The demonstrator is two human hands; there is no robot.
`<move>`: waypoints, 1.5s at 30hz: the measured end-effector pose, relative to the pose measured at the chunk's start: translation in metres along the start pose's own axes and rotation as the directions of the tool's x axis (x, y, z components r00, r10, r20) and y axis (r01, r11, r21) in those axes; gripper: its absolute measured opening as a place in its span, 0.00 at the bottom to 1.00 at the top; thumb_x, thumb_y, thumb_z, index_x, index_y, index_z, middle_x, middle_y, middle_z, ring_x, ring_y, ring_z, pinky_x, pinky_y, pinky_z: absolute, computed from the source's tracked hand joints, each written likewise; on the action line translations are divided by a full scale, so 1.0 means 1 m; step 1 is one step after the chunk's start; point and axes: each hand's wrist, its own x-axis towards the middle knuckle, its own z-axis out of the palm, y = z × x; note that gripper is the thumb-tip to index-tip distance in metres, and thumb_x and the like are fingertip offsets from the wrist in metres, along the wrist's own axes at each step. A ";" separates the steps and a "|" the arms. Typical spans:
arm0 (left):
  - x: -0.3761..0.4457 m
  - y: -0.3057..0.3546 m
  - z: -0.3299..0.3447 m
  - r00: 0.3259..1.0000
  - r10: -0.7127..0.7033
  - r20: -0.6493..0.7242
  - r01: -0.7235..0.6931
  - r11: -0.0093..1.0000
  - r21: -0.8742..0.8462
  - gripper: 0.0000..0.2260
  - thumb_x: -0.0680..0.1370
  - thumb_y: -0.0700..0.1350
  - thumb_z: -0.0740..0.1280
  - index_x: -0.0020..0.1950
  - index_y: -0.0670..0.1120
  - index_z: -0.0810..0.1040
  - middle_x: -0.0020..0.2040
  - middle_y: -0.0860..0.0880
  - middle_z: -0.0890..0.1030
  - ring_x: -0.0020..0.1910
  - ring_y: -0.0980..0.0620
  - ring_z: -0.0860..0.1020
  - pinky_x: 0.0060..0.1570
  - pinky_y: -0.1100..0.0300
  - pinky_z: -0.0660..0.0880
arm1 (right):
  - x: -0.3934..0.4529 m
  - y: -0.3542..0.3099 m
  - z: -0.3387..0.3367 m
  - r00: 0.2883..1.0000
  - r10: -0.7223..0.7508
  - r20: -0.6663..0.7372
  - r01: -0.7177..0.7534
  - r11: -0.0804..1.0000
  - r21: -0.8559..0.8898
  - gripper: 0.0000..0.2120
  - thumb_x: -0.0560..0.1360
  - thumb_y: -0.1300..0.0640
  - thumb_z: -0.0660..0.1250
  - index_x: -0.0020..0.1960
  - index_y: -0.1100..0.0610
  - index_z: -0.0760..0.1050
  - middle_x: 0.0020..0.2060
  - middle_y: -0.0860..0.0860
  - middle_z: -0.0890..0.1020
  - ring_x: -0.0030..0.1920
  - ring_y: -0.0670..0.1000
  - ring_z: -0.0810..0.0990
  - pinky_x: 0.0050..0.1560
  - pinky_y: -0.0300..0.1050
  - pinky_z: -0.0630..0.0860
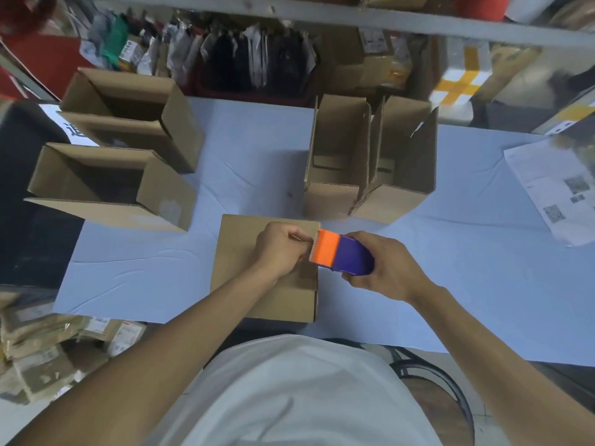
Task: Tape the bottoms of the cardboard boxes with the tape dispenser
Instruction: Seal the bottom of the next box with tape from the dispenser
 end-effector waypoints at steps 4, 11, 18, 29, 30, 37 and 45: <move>-0.001 0.002 0.000 0.998 -0.020 -0.052 0.024 0.997 0.071 0.08 0.72 0.41 0.75 0.34 0.49 0.83 0.32 0.50 0.83 0.33 0.51 0.81 0.46 0.50 0.83 | 0.001 0.002 0.001 1.000 -0.013 0.015 0.013 0.998 -0.056 0.32 0.65 0.44 0.77 0.65 0.46 0.70 0.54 0.43 0.81 0.48 0.46 0.78 0.46 0.36 0.74; 0.001 -0.011 -0.024 0.993 -0.110 -0.051 0.114 0.990 0.081 0.05 0.71 0.39 0.75 0.35 0.46 0.84 0.29 0.51 0.82 0.31 0.54 0.79 0.44 0.54 0.80 | -0.027 0.037 -0.017 0.991 0.100 0.086 -0.093 0.992 -0.084 0.27 0.65 0.48 0.77 0.61 0.44 0.72 0.46 0.39 0.80 0.43 0.45 0.79 0.43 0.38 0.77; 0.004 -0.008 -0.024 0.991 -0.120 -0.062 0.127 0.982 0.140 0.06 0.69 0.41 0.75 0.32 0.47 0.84 0.29 0.48 0.83 0.30 0.53 0.79 0.45 0.51 0.81 | -0.014 0.045 -0.018 0.990 0.107 0.088 -0.091 0.981 -0.174 0.26 0.64 0.47 0.76 0.59 0.45 0.73 0.44 0.38 0.77 0.41 0.47 0.78 0.41 0.40 0.75; 0.011 0.008 -0.020 0.988 0.072 -0.138 0.074 0.562 0.824 0.19 0.69 0.60 0.73 0.35 0.46 0.73 0.37 0.49 0.76 0.39 0.45 0.75 0.37 0.58 0.68 | 0.006 0.047 -0.006 0.976 0.126 0.177 -0.069 0.952 -0.298 0.25 0.64 0.47 0.75 0.58 0.46 0.71 0.47 0.45 0.81 0.43 0.50 0.77 0.41 0.42 0.75; 0.011 0.011 -0.019 0.986 0.130 -0.103 0.022 0.511 0.859 0.16 0.71 0.58 0.72 0.38 0.47 0.74 0.39 0.48 0.77 0.41 0.45 0.76 0.37 0.58 0.68 | 0.008 0.045 -0.005 0.974 0.128 0.186 -0.064 0.947 -0.316 0.25 0.64 0.46 0.75 0.59 0.47 0.71 0.47 0.45 0.82 0.43 0.50 0.77 0.41 0.42 0.75; 0.016 0.010 -0.005 0.760 0.277 0.587 -0.643 0.444 0.624 0.13 0.74 0.52 0.60 0.55 0.49 0.74 0.51 0.48 0.70 0.49 0.47 0.71 0.38 0.60 0.65 | 0.028 0.024 0.005 0.940 0.214 0.265 -0.112 0.929 -0.353 0.26 0.62 0.43 0.73 0.56 0.48 0.71 0.44 0.47 0.81 0.44 0.52 0.80 0.43 0.49 0.80; 0.019 0.002 0.006 0.881 0.229 0.414 -0.451 0.671 0.589 0.11 0.71 0.52 0.68 0.43 0.52 0.66 0.39 0.52 0.69 0.36 0.49 0.68 0.32 0.55 0.66 | 0.008 0.029 -0.008 0.938 0.282 0.203 -0.191 0.907 -0.375 0.23 0.63 0.44 0.73 0.54 0.48 0.71 0.42 0.47 0.80 0.41 0.52 0.79 0.42 0.46 0.79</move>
